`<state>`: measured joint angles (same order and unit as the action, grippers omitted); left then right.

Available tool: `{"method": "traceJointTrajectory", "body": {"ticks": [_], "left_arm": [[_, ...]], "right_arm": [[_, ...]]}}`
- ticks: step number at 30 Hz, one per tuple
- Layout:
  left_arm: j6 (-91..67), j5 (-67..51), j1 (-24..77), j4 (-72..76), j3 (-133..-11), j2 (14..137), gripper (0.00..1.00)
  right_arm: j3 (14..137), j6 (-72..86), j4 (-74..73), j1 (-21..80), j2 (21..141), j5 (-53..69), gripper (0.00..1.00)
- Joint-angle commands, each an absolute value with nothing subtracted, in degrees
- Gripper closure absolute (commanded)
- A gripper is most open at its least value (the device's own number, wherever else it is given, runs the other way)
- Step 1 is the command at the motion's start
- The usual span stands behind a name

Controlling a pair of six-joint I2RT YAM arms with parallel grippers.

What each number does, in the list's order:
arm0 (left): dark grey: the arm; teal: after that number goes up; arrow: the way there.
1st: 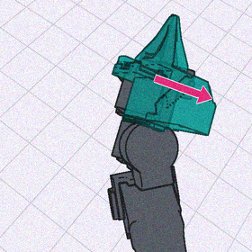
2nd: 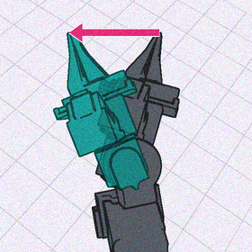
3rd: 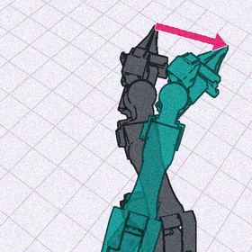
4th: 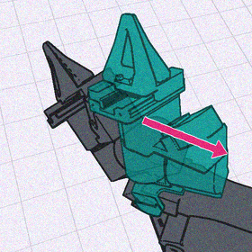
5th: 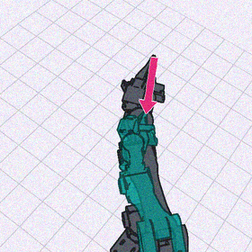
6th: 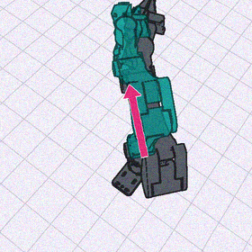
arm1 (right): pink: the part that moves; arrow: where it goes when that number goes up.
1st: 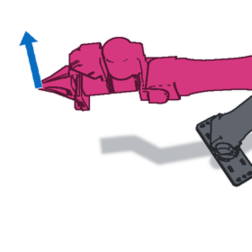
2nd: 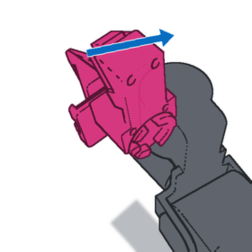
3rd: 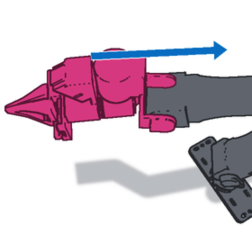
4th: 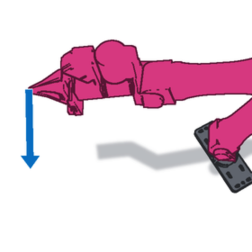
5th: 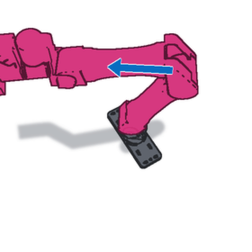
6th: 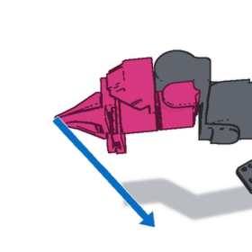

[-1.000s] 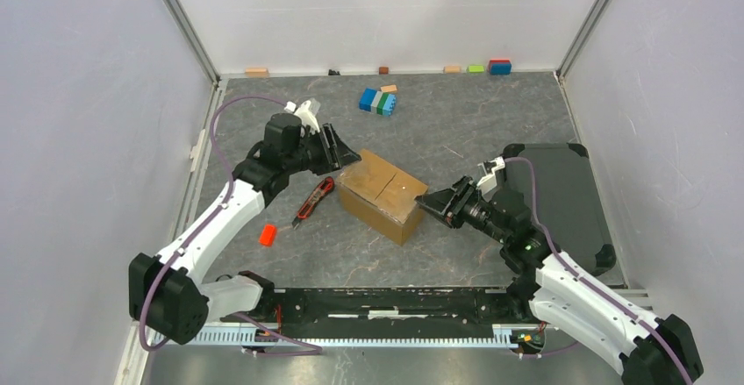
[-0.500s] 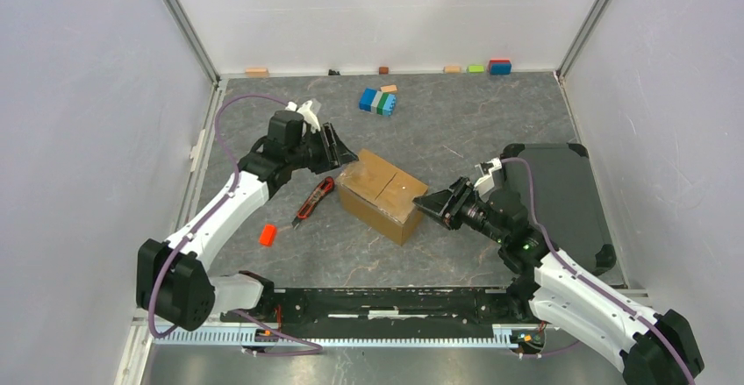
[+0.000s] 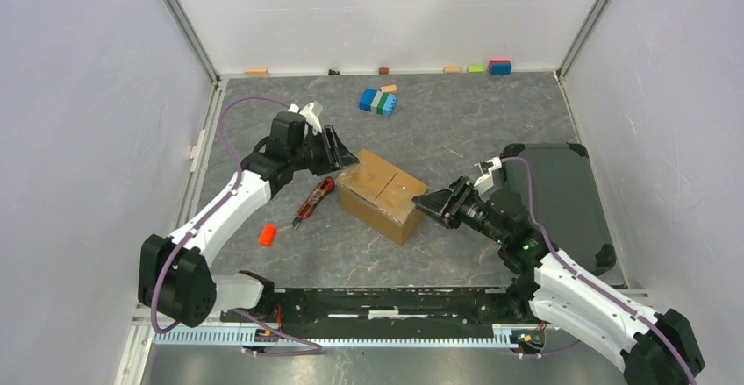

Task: Unpack the express box
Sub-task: Open the express box at the center of the board.

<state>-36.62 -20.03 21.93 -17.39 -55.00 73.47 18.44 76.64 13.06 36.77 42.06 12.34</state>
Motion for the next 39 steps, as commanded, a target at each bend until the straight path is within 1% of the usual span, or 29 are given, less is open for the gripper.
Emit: {"method": "traceJointTrajectory", "body": {"ticks": [1,12,29,37,39], "left_arm": [[-35.26,-21.62,21.69,-14.61,-54.32,73.53,0.46],[-36.38,-23.11,21.69,-13.07,-53.09,73.37,0.47],[-38.89,-24.63,21.73,-10.99,-50.82,72.05,0.48],[-39.67,-24.87,21.73,-10.66,-50.27,71.59,0.48],[-39.94,-24.87,21.73,-10.46,-50.19,71.31,0.49]], "right_arm": [[20.58,76.94,15.93,37.50,42.46,11.14,0.51],[20.33,77.64,18.13,38.85,43.91,10.50,0.52],[20.31,77.54,17.46,40.16,44.60,9.43,0.52],[20.89,77.02,14.84,40.52,44.42,8.20,0.53],[21.78,76.24,12.14,40.65,44.63,7.59,0.54]]}}
